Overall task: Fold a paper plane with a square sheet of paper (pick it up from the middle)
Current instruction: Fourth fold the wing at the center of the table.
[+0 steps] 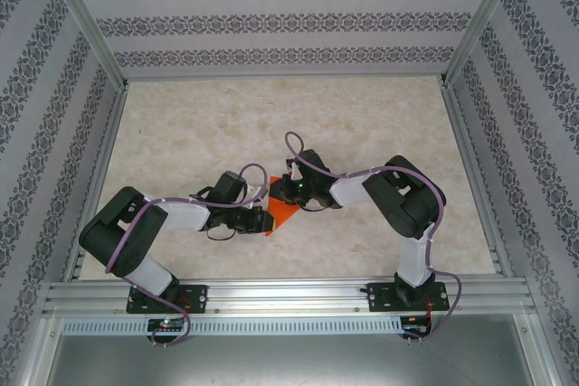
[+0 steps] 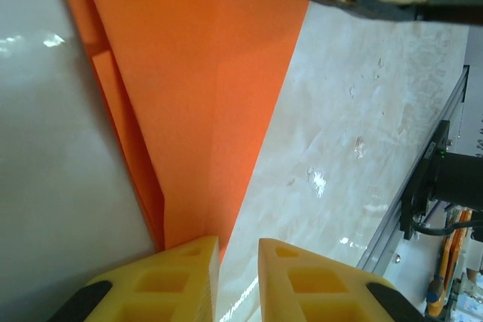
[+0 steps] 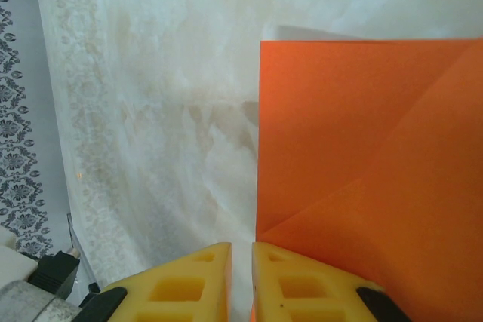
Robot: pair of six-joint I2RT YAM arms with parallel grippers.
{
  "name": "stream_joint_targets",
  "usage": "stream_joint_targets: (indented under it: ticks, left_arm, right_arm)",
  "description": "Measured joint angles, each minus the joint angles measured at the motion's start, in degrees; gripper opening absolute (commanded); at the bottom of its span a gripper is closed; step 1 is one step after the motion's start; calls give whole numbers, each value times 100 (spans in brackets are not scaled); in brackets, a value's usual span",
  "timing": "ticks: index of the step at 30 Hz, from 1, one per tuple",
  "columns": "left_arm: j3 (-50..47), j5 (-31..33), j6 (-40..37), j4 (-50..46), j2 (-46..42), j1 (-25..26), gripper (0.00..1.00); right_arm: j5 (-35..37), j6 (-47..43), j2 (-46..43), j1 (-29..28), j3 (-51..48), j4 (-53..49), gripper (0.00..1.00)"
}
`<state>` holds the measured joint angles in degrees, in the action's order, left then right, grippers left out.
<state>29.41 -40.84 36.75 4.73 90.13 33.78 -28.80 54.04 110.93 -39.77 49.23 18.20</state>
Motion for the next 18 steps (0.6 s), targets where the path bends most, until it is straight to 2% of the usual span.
stream_joint_targets:
  ticks: [18]
  left_arm:
    - [-46,-107,-2,-328,-92,0,23]
  right_arm:
    - [66,0,-17,-26,-11,-13,16]
